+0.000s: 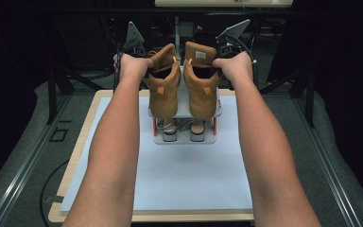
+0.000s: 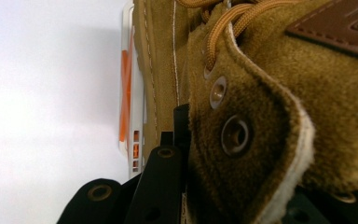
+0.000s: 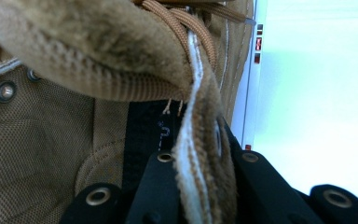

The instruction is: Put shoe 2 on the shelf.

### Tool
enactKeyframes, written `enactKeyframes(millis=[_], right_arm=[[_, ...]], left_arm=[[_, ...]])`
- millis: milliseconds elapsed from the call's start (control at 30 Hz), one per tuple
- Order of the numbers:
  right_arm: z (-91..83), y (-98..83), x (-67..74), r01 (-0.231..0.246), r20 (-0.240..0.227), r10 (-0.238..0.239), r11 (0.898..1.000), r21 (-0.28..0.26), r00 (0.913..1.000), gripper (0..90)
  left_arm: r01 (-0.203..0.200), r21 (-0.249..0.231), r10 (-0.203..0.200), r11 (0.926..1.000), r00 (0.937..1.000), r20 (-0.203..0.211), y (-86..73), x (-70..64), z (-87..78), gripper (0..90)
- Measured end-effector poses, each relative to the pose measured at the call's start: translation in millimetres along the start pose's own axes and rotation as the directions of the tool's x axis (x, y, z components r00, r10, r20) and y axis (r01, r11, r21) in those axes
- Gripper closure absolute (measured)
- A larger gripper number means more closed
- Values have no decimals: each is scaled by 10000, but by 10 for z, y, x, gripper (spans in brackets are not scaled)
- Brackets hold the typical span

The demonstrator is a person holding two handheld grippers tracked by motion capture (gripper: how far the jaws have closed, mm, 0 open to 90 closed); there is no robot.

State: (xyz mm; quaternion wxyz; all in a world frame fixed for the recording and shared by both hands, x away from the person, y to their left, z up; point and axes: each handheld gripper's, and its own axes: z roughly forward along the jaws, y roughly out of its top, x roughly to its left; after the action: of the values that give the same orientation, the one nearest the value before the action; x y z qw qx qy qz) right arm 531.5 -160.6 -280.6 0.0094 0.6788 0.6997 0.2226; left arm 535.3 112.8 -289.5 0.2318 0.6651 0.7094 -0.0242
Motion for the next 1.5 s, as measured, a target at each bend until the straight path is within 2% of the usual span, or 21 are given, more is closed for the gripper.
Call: enactKeyframes(millis=[133, 167, 367, 400, 433, 467, 500, 600, 667, 767, 900, 967, 1133, 1167, 1233, 1367, 1500], right_arm=[[22, 21, -32, -62, -81, 61, 10000, -9, 9999, 853], [29, 23, -34, -115, -53, 115, 9999, -45, 9999, 852], [37, 30, -64, -113, -79, 114, 9999, 64, 9999, 846], [40, 32, -67, -73, -110, 74, 9999, 78, 9999, 841], [39, 41, -49, 227, -67, -226, 9997, 96, 9997, 820], [39, 41, -49, 227, -67, -226, 9997, 96, 9997, 820], [36, 48, -19, 390, 77, -390, 9992, 101, 9992, 814], [37, 54, 4, 471, 120, -472, 9988, 105, 9988, 799], [36, 51, 30, 535, 171, -533, 9985, -120, 9984, 769], [22, 50, 43, 662, 158, -656, 9972, -339, 9977, 735], [3, 41, 72, 834, 307, -825, 9962, -264, 9961, 732], [-13, 39, 78, 944, 408, -937, 9954, -142, 9948, 720], [-26, 25, 97, 1045, 329, -1040, 9944, -153, 9940, 676], [-32, 22, 99, 1022, 281, -1016, 9945, -224, 9944, 670], [-56, 17, 86, 1060, 256, -1051, 9936, -392, 9941, 617], [-89, 11, 69, 1001, 36, -1000, 9942, -403, 9950, 595], [-103, -8, 79, 1178, 140, -1172, 9914, -564, 9930, 558]], left_arm=[[85, -64, -85, 9999, 10000, 9, 6, -36, 21, 848], [-9, -54, 9, 10000, 10000, 16, 8, -36, 18, 847], [1, -44, 0, 10000, 9994, 355, 11, -50, 78, 846], [-76, -73, 78, 9999, 9995, 291, 8, -57, 76, 842], [-80, -127, 82, 9999, 9998, 189, 4, -72, 73, 836], [-173, -128, 175, 9998, 9998, 112, 3, -79, 69, 836], [-169, -194, 171, 9997, 9998, 103, -1, -92, 74, 827], [-303, -346, 306, 9989, 9995, 65, -3, -118, 70, 806], [-384, -481, 387, 9981, 9992, 49, -7, -129, 65, 779], [-718, -588, 720, 9957, 9974, 2, -5, -181, 53, 745], [-767, -569, 767, 9954, 9971, -33, -6, -185, 44, 725], [-886, -600, 875, 9943, 9960, -204, -10, -214, 32, 717], [-945, -603, 923, 9937, 9950, -379, -12, -228, 12, 661], [-970, -587, 948, 9936, 9947, -394, -12, -222, 3, 661], [-917, -646, 903, 9937, 9956, -244, -16, -208, -18, 607], [-941, -725, 926, 9929, 9954, -234, -27, -217, -40, 590], [-1034, -826, 1007, 9912, 9943, -362, -42, -217, -62, 549]])
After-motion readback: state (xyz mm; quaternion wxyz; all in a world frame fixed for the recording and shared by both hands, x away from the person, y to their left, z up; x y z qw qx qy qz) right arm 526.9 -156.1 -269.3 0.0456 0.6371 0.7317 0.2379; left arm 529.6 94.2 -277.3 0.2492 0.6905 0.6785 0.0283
